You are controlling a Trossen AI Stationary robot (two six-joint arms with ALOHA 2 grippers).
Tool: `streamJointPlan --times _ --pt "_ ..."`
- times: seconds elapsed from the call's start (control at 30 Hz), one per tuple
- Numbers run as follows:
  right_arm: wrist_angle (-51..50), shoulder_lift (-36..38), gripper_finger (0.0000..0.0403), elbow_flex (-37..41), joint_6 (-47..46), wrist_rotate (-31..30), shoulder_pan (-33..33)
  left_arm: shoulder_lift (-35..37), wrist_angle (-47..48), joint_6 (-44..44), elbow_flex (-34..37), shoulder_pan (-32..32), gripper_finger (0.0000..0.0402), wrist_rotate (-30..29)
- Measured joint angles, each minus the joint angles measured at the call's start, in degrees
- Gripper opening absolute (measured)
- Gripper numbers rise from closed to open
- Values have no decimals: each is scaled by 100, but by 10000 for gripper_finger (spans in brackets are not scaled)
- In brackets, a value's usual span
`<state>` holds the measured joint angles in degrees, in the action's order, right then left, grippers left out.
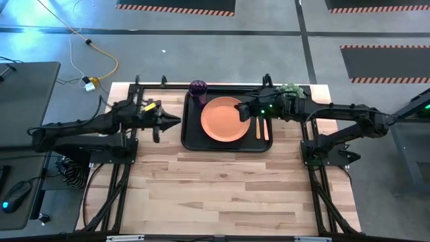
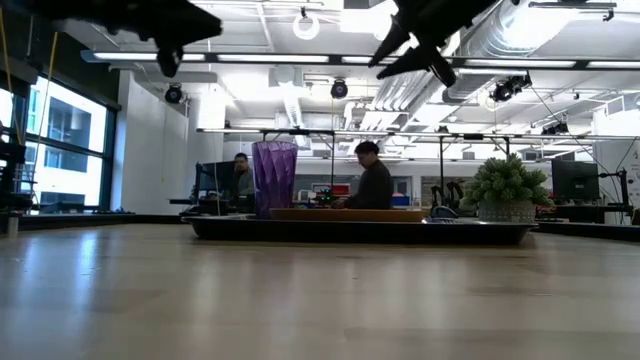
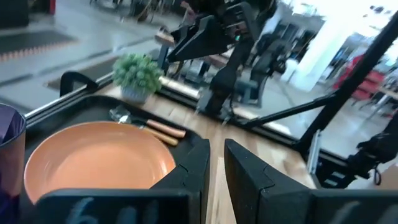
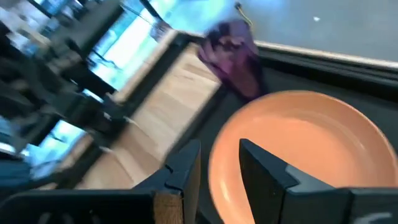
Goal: Pick and place plate/cup/fork/spoon on tray
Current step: Return to Home Position
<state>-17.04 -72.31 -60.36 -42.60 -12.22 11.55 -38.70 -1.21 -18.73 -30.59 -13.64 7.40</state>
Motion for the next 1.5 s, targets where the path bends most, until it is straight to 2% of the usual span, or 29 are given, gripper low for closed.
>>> streamJointPlan --times 0.23,0.37,0.87,1.1,1.33,1.5 --pt "972 0 103 -1 118 488 -9 1288 -299 153 835 173 37 146" --pt "1369 0 103 -2 281 528 -5 1960 -303 379 1121 299 37 153" --pt "1428 -2 103 -1 398 536 124 3703 14 483 2176 486 37 131" --pt "1433 0 103 0 364 681 208 3831 86 551 2642 486 37 -110" --pt "1408 297 103 -2 576 720 288 3852 -199 531 2995 484 37 -1183" --pt "1287 906 103 0 1478 1405 352 3850 -85 502 2995 484 37 -1443"
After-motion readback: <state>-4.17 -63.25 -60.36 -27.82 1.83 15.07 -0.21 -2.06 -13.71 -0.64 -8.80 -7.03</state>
